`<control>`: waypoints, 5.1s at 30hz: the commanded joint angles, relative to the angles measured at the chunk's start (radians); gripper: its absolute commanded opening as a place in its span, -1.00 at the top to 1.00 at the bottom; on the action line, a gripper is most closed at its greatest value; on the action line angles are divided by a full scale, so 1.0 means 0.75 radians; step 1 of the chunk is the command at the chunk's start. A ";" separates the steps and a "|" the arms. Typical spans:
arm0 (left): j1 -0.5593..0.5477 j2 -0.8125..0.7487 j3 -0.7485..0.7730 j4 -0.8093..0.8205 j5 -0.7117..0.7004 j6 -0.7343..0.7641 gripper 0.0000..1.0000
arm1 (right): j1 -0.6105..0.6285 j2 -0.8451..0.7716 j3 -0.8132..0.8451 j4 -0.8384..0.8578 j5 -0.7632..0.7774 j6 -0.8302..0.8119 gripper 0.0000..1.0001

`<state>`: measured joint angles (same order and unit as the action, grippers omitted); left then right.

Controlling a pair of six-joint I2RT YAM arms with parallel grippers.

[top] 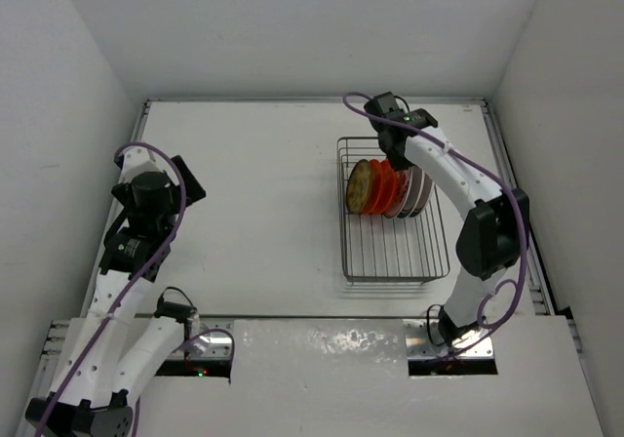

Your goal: Unload the plates from the dish rack

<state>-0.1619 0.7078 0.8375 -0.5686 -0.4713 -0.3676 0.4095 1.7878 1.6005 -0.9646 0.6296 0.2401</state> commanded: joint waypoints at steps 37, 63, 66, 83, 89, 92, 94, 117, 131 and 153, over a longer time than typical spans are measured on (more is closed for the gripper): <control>-0.244 0.709 0.182 0.834 1.449 -0.259 -0.91 | 0.008 -0.541 -0.062 0.654 -1.428 0.387 1.00; 0.216 1.661 0.547 0.760 1.096 -0.490 1.00 | -0.028 -0.412 0.026 -0.033 0.007 -0.001 -0.72; 0.216 1.793 0.691 0.673 1.109 -0.463 1.00 | -0.045 -0.339 0.005 -0.033 0.050 -0.048 -0.34; 0.216 1.264 0.636 0.048 0.269 -0.535 -1.00 | -0.051 -0.046 0.042 0.042 0.034 -0.052 0.29; 0.216 0.837 0.509 0.048 0.283 -0.435 -1.00 | -0.049 0.015 -0.001 0.049 0.056 -0.024 0.81; 0.216 0.685 0.462 0.077 0.389 -0.363 -1.00 | -0.045 0.009 0.028 0.018 0.091 0.015 1.00; 0.216 0.644 0.464 0.081 0.470 -0.294 -1.00 | -0.041 0.001 0.083 -0.037 0.122 0.025 1.00; -0.058 0.498 0.294 0.767 1.490 -0.169 -1.00 | -0.004 -0.498 0.286 0.193 -0.984 0.121 1.00; -0.089 0.682 0.196 0.807 1.518 -0.226 0.28 | -0.006 -0.565 -0.266 1.143 -1.590 0.633 1.00; 0.200 1.496 0.678 0.579 0.980 -0.461 1.00 | -0.024 -0.539 -0.127 0.092 -0.238 0.099 -0.98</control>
<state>-0.0288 1.7962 1.2201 -0.1680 0.2218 -0.6907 0.4000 1.3964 1.5215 -0.8402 0.3309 0.3908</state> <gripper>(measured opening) 0.027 0.986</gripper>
